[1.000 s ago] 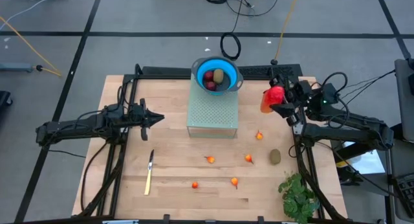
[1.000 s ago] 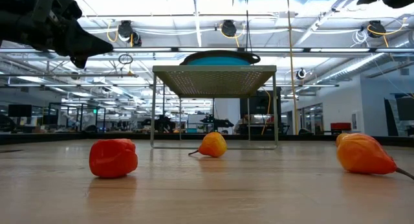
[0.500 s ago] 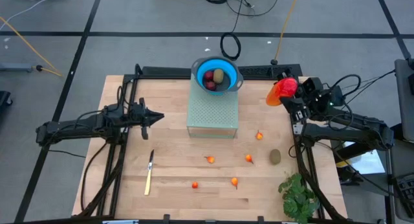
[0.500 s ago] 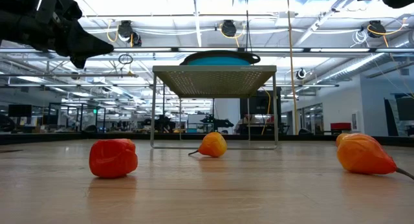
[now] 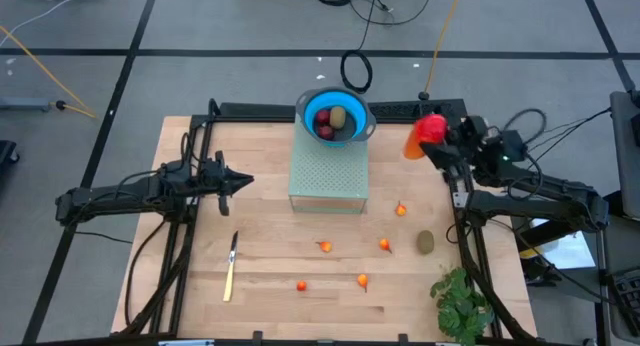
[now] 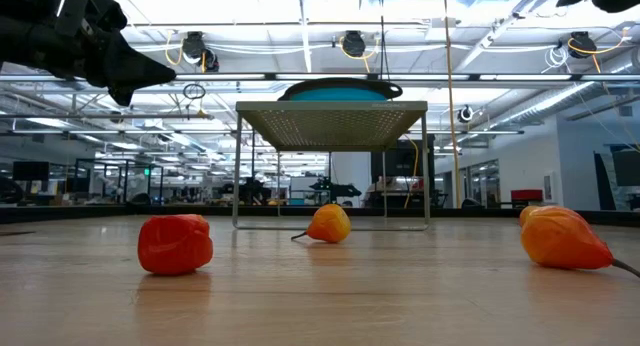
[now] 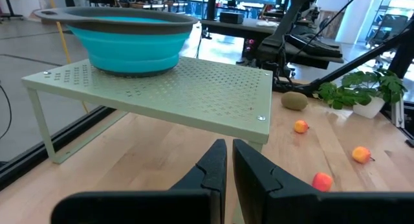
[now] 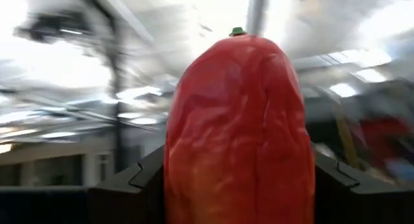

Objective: Pick & Place Fruit
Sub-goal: Put the mango into the blue strainer bowl on the shelf

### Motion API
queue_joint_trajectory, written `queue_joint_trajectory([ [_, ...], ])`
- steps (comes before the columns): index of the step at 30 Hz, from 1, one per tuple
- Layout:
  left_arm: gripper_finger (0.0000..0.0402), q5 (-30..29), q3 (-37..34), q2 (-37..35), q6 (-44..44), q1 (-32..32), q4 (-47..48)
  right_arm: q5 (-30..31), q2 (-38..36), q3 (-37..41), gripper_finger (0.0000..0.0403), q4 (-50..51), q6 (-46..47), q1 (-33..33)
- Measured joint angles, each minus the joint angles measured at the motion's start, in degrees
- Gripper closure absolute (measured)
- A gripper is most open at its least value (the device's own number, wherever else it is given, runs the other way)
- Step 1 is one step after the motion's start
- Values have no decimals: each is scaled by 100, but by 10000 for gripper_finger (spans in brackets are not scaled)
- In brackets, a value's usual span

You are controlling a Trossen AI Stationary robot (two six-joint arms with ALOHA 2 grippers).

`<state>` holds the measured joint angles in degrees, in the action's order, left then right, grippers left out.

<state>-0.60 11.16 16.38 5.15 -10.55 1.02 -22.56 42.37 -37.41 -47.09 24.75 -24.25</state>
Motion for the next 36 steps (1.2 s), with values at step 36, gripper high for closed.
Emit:
queue_joint_trajectory([
  [36,376,-2,0,11,1016,2,-125,5276,986,0,176,1525,754,-4],
])
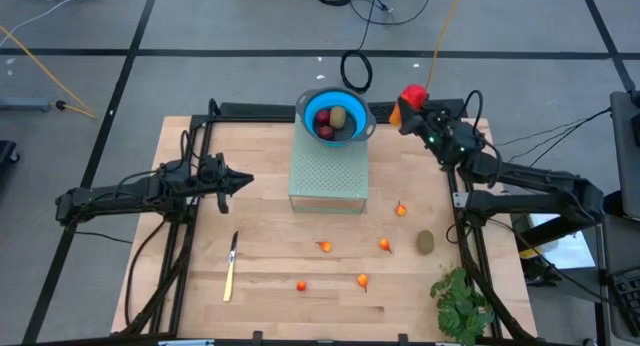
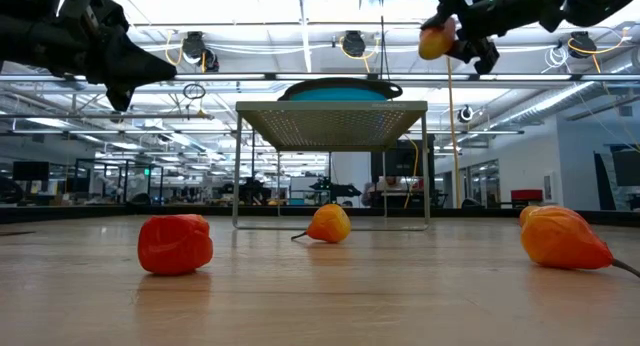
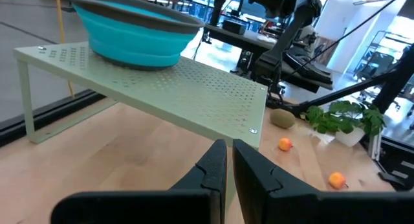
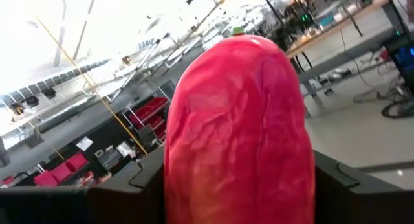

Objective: Pick & Place Fruit
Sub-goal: Put the mango into the blue strainer bowl on the shelf

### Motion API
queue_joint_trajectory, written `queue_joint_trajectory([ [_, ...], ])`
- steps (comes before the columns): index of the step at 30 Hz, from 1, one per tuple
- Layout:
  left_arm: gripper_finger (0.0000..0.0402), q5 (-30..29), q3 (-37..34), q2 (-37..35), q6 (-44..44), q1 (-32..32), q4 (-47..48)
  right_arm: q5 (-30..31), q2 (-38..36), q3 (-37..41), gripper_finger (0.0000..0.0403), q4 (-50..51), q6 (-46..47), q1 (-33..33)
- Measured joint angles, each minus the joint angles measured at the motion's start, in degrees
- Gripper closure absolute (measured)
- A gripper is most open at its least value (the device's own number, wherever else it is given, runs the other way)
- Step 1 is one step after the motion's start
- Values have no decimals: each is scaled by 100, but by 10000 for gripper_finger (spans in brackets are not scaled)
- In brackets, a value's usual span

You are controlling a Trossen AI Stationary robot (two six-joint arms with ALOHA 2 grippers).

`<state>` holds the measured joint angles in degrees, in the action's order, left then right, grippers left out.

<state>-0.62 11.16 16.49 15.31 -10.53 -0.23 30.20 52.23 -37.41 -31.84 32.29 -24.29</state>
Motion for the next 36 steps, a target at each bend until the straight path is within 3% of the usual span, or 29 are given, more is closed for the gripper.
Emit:
queue_joint_trajectory([
  [14,376,-548,0,0,199,-1,-2,-35,714,-18,177,-1372,-1139,-278],
  [19,376,-549,0,0,499,0,-2,-634,941,-444,177,-1367,-1875,-319],
  [36,376,-549,0,0,621,0,2,-1916,2151,-3061,176,1441,-3494,-328],
])
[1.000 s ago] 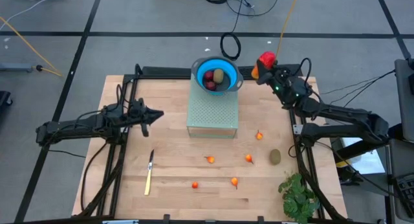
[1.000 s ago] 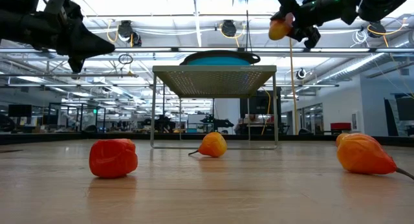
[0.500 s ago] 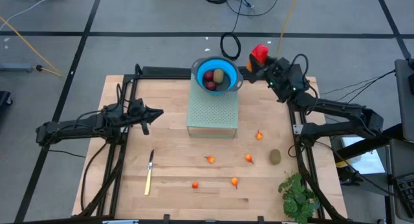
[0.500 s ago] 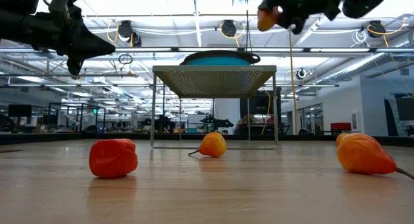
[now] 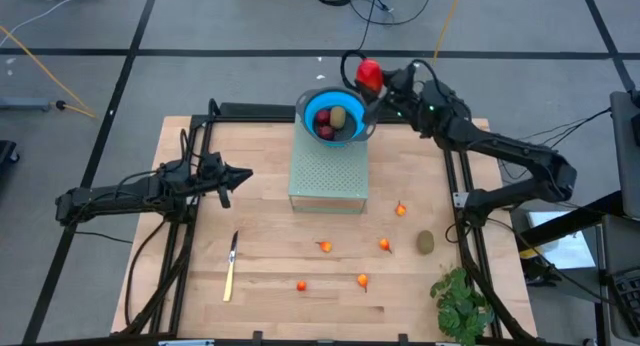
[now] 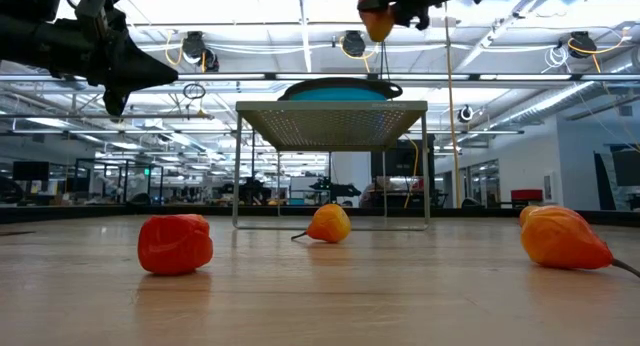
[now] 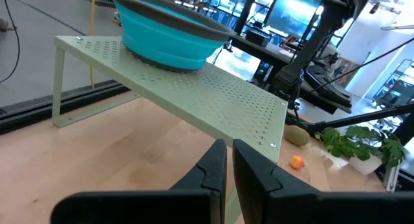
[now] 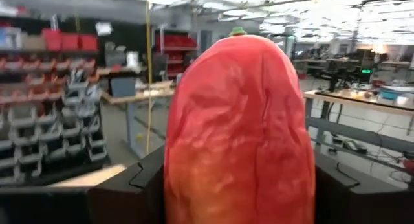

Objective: Pick & Place Fruit
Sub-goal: Put the mango into the blue strainer bowl on the shelf

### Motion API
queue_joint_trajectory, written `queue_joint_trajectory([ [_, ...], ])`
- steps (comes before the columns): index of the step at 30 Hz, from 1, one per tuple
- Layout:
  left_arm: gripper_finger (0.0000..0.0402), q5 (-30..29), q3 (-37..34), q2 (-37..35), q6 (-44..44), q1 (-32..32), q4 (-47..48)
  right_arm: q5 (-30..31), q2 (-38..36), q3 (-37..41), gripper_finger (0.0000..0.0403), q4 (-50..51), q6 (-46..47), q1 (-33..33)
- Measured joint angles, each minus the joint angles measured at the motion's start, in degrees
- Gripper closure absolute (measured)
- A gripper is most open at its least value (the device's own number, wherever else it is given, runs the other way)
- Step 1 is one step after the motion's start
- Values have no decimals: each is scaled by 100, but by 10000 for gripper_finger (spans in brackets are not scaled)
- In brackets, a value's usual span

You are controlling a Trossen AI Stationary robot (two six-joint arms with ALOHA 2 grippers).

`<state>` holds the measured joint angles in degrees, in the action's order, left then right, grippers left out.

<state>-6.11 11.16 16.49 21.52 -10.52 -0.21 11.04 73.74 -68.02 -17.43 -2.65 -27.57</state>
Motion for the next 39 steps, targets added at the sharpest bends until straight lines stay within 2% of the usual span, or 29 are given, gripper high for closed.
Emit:
queue_joint_trajectory([
  [4,376,0,0,0,-2,0,0,-307,286,-380,176,447,-273,0],
  [9,376,0,0,-2,-2,0,0,-823,653,-637,176,549,-622,-1],
  [18,376,0,0,-2,177,0,0,-1830,1206,-744,176,589,-1447,-11],
  [39,376,0,0,0,186,2,0,-2019,1435,-747,176,1643,-2267,-65],
])
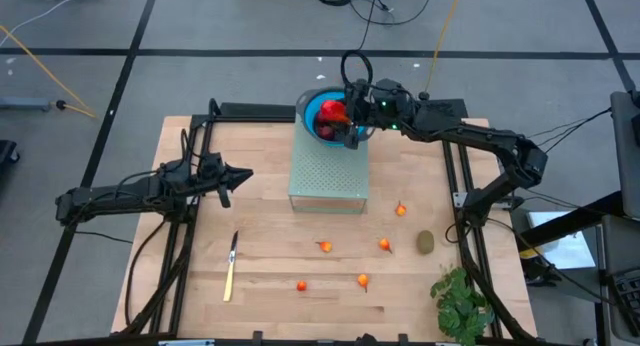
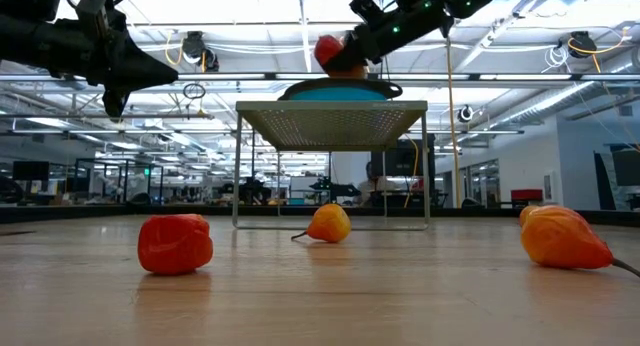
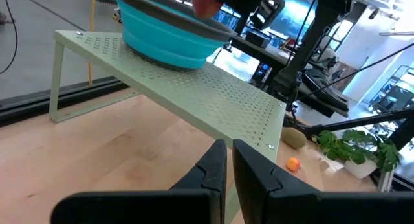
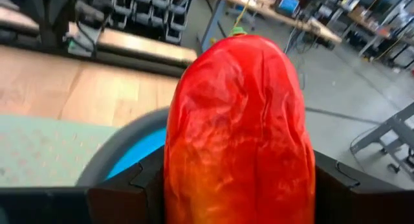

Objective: Pick & Place Fruit
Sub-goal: Put the mango into the blue strainer bowl on the shelf

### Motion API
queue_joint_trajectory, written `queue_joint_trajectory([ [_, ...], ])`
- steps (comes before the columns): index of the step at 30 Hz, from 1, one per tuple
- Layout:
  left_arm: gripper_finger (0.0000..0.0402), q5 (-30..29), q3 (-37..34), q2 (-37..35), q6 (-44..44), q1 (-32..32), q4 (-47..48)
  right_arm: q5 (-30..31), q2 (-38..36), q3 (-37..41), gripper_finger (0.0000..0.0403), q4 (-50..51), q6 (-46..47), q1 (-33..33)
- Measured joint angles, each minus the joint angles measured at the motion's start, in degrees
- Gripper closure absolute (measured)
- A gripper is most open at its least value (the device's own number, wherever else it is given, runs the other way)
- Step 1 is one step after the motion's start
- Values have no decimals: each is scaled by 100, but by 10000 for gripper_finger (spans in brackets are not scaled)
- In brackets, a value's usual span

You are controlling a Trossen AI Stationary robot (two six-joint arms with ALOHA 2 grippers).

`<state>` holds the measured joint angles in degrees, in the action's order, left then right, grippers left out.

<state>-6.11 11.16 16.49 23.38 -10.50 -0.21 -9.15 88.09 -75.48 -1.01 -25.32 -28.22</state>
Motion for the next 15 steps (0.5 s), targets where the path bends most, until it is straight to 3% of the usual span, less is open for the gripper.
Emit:
queue_joint_trajectory([
  [15,376,-1,0,-1,81,-2,0,6,-7,2,176,315,-154,-129],
])
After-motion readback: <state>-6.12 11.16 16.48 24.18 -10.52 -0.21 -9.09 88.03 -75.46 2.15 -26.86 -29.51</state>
